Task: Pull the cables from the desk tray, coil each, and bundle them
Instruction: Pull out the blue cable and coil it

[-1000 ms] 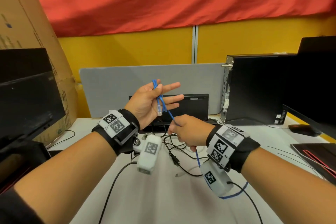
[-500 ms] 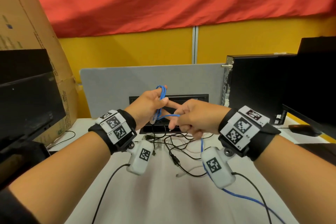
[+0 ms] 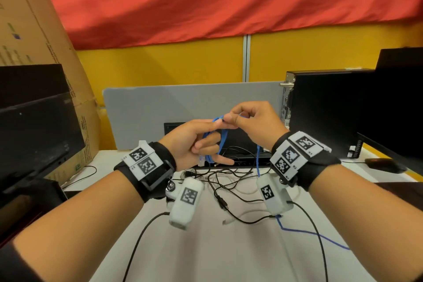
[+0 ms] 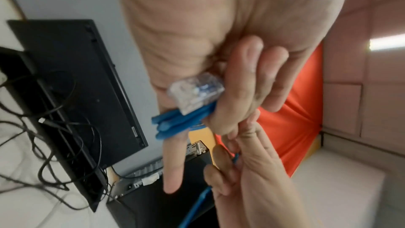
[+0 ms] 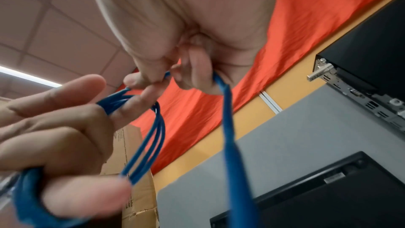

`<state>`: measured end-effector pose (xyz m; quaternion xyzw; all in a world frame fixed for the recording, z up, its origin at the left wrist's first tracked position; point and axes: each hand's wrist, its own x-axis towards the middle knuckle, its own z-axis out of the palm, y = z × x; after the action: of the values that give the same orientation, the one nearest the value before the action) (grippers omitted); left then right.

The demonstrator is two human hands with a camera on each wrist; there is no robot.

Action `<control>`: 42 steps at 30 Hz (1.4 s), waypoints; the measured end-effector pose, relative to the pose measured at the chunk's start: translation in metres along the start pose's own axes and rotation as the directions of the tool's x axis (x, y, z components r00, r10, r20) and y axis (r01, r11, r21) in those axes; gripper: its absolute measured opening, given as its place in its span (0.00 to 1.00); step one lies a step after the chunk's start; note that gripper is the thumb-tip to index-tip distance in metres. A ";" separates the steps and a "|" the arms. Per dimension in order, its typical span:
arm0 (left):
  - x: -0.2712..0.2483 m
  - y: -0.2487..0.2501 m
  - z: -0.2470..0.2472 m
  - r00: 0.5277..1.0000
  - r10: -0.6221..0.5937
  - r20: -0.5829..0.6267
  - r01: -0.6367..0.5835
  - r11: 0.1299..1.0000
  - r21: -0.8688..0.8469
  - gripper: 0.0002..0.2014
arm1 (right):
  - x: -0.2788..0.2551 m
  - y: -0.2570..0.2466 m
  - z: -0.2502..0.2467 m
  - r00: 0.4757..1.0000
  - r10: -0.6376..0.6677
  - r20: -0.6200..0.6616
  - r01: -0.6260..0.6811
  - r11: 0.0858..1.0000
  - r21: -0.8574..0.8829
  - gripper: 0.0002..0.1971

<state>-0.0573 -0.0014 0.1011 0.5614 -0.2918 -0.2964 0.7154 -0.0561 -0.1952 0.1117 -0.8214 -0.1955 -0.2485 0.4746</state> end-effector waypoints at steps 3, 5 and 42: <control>-0.001 -0.001 -0.004 1.000 0.013 0.014 -0.011 0.992 -0.123 0.21 | -0.002 0.002 0.007 0.999 -0.033 0.012 0.032 0.996 0.085 0.10; -0.004 -0.002 -0.007 0.999 -0.014 0.031 0.019 0.988 -0.152 0.21 | -0.004 0.005 0.008 0.998 -0.001 0.060 -0.006 0.993 0.118 0.11; -0.003 0.006 0.008 0.999 -0.017 -0.034 0.020 0.997 0.080 0.21 | 0.001 -0.004 -0.013 0.993 0.115 0.024 -0.115 0.993 -0.014 0.15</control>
<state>-0.0645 -0.0028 0.1078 0.5973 -0.2864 -0.2817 0.6942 -0.0608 -0.2043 0.1203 -0.8372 -0.1522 -0.2116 0.4807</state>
